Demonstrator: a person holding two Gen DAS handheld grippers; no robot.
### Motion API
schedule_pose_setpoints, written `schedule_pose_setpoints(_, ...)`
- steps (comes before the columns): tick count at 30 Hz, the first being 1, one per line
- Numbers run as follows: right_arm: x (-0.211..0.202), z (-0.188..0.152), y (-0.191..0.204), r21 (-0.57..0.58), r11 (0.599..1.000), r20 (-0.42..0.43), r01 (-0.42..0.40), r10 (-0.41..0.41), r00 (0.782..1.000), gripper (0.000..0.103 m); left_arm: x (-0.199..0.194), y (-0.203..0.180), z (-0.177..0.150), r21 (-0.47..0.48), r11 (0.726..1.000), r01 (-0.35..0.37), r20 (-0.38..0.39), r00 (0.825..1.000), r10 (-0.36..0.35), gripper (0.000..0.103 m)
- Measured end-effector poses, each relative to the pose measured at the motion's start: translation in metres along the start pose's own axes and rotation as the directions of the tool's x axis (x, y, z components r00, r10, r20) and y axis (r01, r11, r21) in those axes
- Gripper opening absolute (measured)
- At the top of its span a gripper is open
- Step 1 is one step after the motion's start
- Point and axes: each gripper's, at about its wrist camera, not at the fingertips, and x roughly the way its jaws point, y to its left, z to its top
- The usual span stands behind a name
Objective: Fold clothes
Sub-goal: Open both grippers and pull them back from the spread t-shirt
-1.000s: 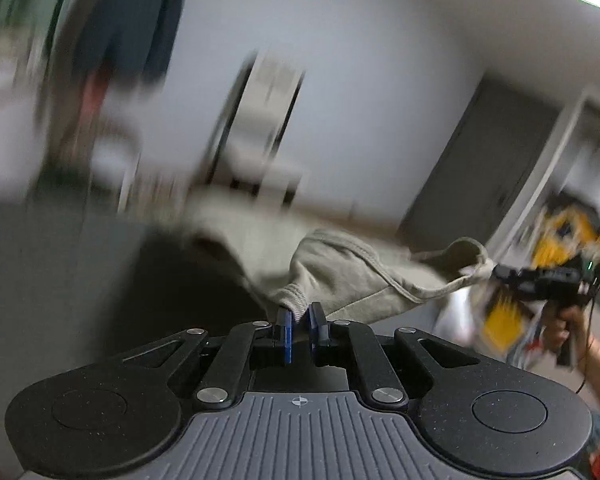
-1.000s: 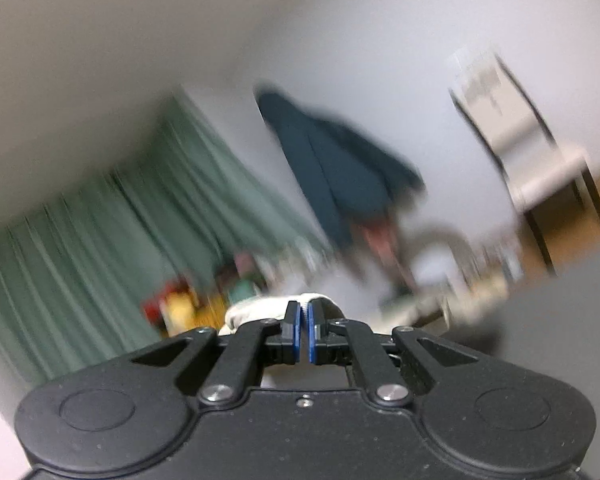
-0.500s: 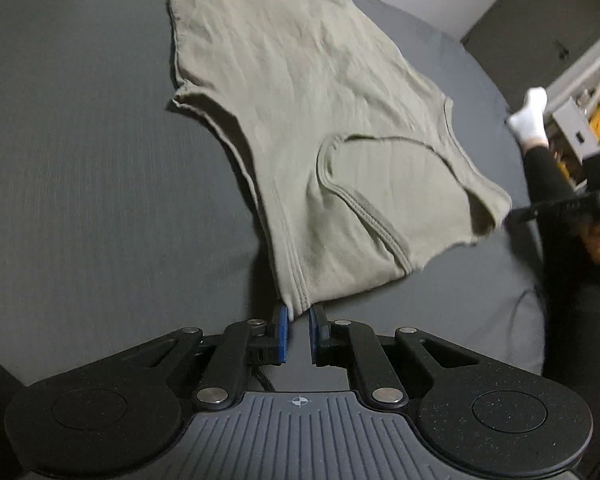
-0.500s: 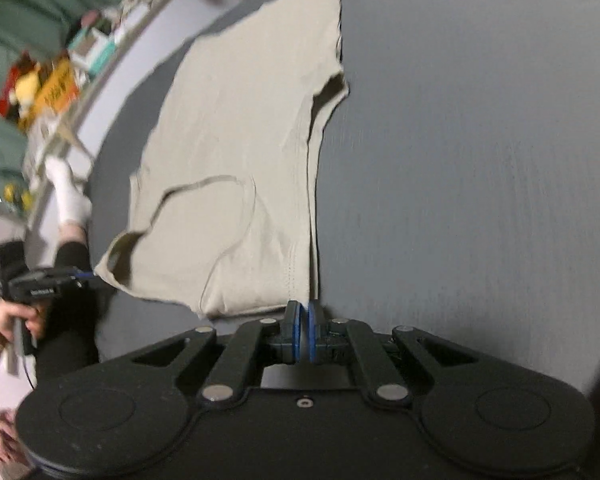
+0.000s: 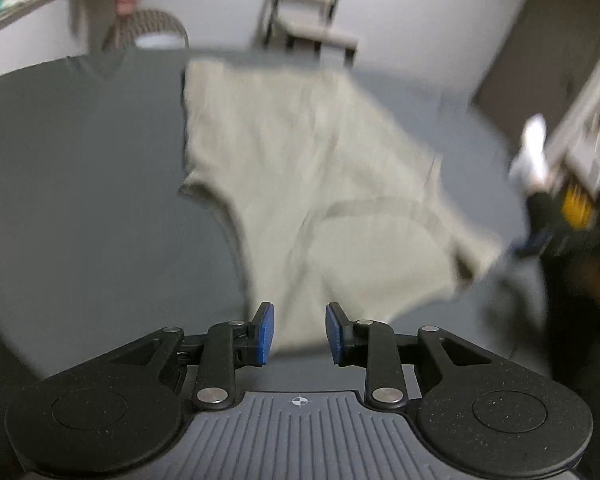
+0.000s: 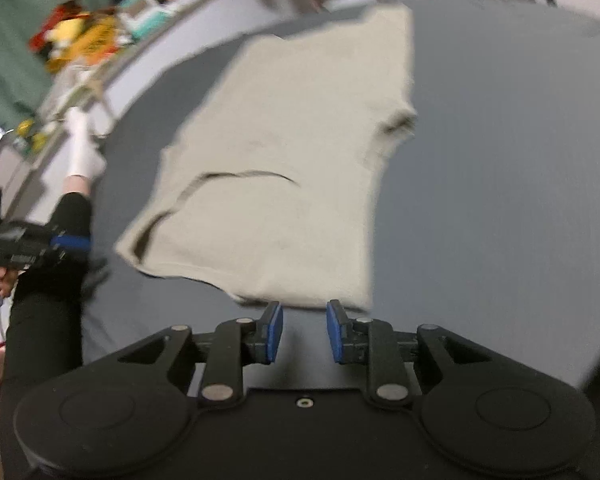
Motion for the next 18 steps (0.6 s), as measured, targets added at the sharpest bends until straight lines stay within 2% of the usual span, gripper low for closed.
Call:
schedule_pose_setpoints(1, 0.005, 0.001, 0.007, -0.007, 1.0, 0.017, 0.003, -0.002, 1.0, 0.025, 0.007, -0.002, 0.0, -0.051, 0.998, 0.033, 0.017, 0.999, -0.032, 0.029)
schedule_pose_setpoints(3, 0.02, 0.004, 0.015, 0.014, 1.0, 0.019, 0.021, -0.021, 1.0, 0.024, 0.027, -0.005, -0.001, -0.121, 0.99, 0.071, -0.002, 0.997, -0.072, 0.029)
schedule_pose_setpoints(6, 0.046, 0.008, 0.012, 0.085, 0.996, -0.007, 0.021, -0.021, 1.0, 0.024, 0.061, -0.01, -0.007, -0.15, 0.988, 0.03, -0.083, 0.996, -0.042, 0.029)
schedule_pose_setpoints(8, 0.064, 0.008, 0.008, 0.11, 0.993, -0.046, 0.05, -0.045, 0.998, 0.024, 0.084, -0.01, -0.013, -0.156, 0.987, -0.026, -0.19, 0.982, -0.005, 0.029)
schedule_pose_setpoints(10, 0.072, 0.008, 0.006, 0.109, 0.992, -0.057, 0.064, -0.058, 0.997, 0.022, 0.08, -0.014, -0.014, -0.128, 0.992, -0.008, -0.156, 0.988, -0.012, 0.029)
schedule_pose_setpoints(14, 0.066, 0.007, 0.006, 0.096, 0.994, -0.086, 0.053, -0.044, 0.995, 0.022, 0.065, -0.013, -0.009, -0.157, 0.988, 0.001, -0.171, 0.985, -0.029, 0.029)
schedule_pose_setpoints(16, 0.06, 0.004, 0.007, 0.09, 0.995, -0.1, 0.04, -0.031, 0.994, 0.023, 0.053, -0.013, -0.006, -0.134, 0.991, 0.013, -0.096, 0.995, -0.026, 0.029)
schedule_pose_setpoints(18, 0.048, 0.003, 0.009, 0.089, 0.996, -0.075, 0.017, -0.01, 0.997, 0.024, 0.04, -0.013, -0.001, -0.122, 0.992, 0.018, -0.004, 1.0, -0.019, 0.029)
